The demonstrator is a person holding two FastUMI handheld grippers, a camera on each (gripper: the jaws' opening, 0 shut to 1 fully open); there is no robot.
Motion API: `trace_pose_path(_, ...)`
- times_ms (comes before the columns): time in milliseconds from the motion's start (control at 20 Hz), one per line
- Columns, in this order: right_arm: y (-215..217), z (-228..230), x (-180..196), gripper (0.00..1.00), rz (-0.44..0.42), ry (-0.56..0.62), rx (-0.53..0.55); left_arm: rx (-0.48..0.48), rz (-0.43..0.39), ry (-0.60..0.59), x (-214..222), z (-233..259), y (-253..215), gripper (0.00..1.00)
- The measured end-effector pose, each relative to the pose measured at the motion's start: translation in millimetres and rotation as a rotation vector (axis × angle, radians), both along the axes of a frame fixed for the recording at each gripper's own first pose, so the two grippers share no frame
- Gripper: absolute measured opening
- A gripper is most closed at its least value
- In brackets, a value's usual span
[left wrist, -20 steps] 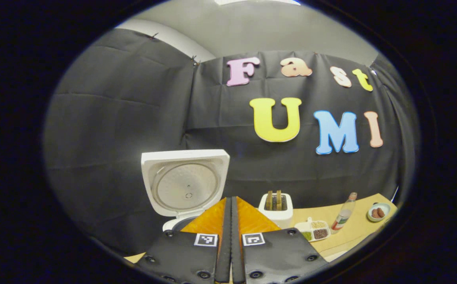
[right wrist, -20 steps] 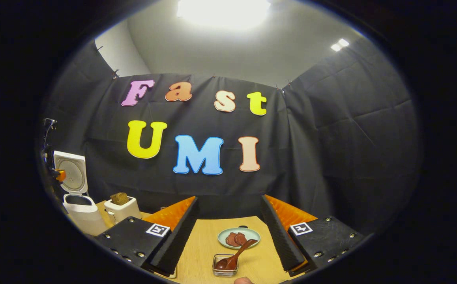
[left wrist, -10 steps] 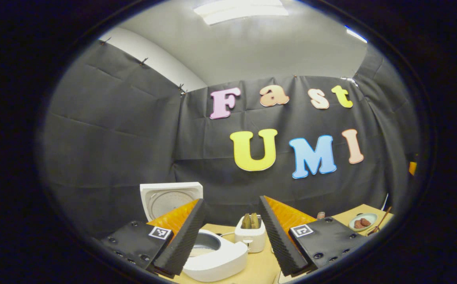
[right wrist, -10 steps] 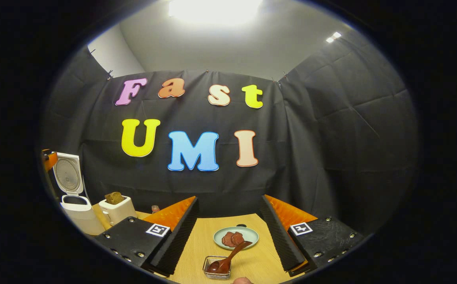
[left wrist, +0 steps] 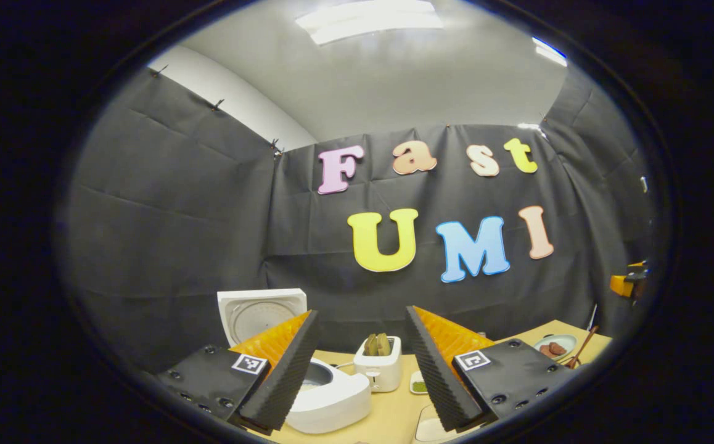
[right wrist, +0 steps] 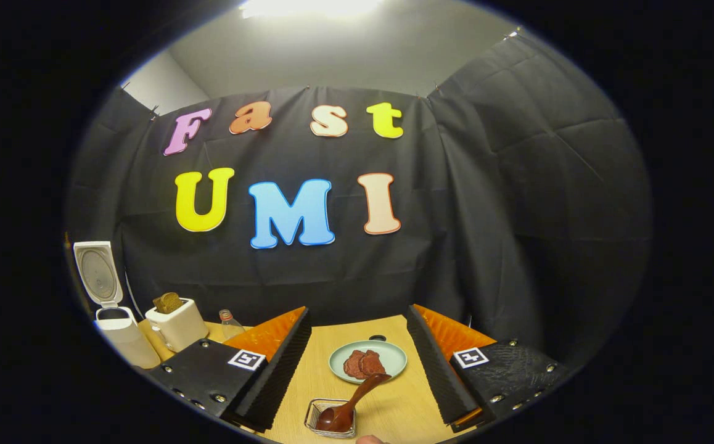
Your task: Close the left gripper, press the button to open the rice cooker; take a wooden spoon from the chopstick holder with the right hand, scoop a spoonful of rice and pour it into the rice cooker, then put the wooden spoon back into the chopstick holder.
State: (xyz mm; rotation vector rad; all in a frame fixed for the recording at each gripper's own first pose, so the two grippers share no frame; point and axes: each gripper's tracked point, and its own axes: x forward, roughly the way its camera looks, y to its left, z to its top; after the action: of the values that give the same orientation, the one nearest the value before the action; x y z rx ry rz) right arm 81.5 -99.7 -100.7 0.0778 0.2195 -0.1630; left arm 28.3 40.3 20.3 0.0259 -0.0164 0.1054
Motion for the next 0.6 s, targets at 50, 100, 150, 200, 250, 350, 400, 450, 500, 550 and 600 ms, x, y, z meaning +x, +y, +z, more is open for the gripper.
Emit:
trace_pose_path(50,-1.9,-9.7,3.2,0.95,0.000,0.023,0.011,0.008,0.005,-0.002,-2.9,2.2,0.9,0.95)
trace_pose_path(100,-4.2,-21.6,7.5,0.96,-0.002,0.050,0.022,0.017,0.012,-0.003,-6.3,3.6,2.5,0.95)
trace_pose_path(150,-7.2,-33.1,9.7,0.96,-0.006,0.080,0.026,0.024,0.018,-0.001,-8.3,6.2,3.6,0.95)
trace_pose_path(200,-10.1,-42.7,11.8,0.96,-0.008,0.100,0.026,0.029,0.015,0.008,-9.7,5.3,2.3,0.95)
trace_pose_path(250,-12.2,-50.4,14.5,0.95,-0.009,0.115,0.030,0.032,0.013,0.013,-11.8,6.5,0.8,0.91)
trace_pose_path(350,-15.5,-67.9,18.0,0.95,-0.008,0.152,0.047,0.040,0.024,0.016,-14.6,8.9,2.3,0.95)
trace_pose_path(400,-18.7,-79.3,20.6,0.95,-0.013,0.176,0.054,0.043,0.029,0.014,-17.5,10.7,2.5,0.95)
trace_pose_path(450,-21.2,-89.6,21.6,0.95,-0.020,0.202,0.059,0.048,0.035,0.011,-20.0,13.5,2.5,0.95)
trace_pose_path(500,-22.7,-98.6,23.5,0.96,-0.024,0.219,0.060,0.053,0.040,0.007,-22.9,15.6,2.1,0.95)
trace_pose_path(550,-23.3,-108.1,23.9,0.96,-0.025,0.245,0.066,0.059,0.045,0.005,-25.3,17.5,1.4,0.95)
trace_pose_path(600,-21.8,-119.9,24.4,0.96,-0.022,0.273,0.081,0.066,0.052,0.004,-27.7,18.4,2.5,0.95)
